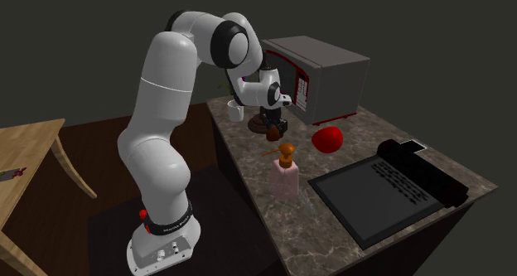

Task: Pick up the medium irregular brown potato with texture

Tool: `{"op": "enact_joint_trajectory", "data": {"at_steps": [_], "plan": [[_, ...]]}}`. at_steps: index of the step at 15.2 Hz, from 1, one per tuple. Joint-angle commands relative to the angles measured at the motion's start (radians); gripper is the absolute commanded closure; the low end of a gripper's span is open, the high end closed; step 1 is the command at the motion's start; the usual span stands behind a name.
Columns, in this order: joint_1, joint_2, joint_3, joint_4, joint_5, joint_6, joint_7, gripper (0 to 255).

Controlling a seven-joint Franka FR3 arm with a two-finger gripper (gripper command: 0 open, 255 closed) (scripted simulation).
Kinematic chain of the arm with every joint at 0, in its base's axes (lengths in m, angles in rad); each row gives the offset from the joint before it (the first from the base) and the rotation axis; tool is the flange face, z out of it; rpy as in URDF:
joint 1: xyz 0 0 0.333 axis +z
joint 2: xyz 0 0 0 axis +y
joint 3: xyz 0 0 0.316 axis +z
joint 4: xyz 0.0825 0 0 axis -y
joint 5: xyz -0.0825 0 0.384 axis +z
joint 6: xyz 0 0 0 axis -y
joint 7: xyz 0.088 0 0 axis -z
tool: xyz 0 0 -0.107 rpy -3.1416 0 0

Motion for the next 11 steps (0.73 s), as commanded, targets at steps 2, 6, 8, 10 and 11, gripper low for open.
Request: {"op": "enact_joint_trajectory", "data": {"at_steps": [2,6,8,10,11], "plan": [[0.0,0.0,0.0,0.0,0.0,0.0,0.0,255],[-0.003,-0.011,0.004,-0.001,0.006,-0.009,-0.005,255],[-0.009,-0.032,0.012,-0.003,0.018,-0.029,-0.015,255],[-0.014,-0.053,0.02,-0.003,0.03,-0.048,-0.026,255],[-0.017,-0.063,0.023,-0.003,0.036,-0.058,-0.031,255]]}}
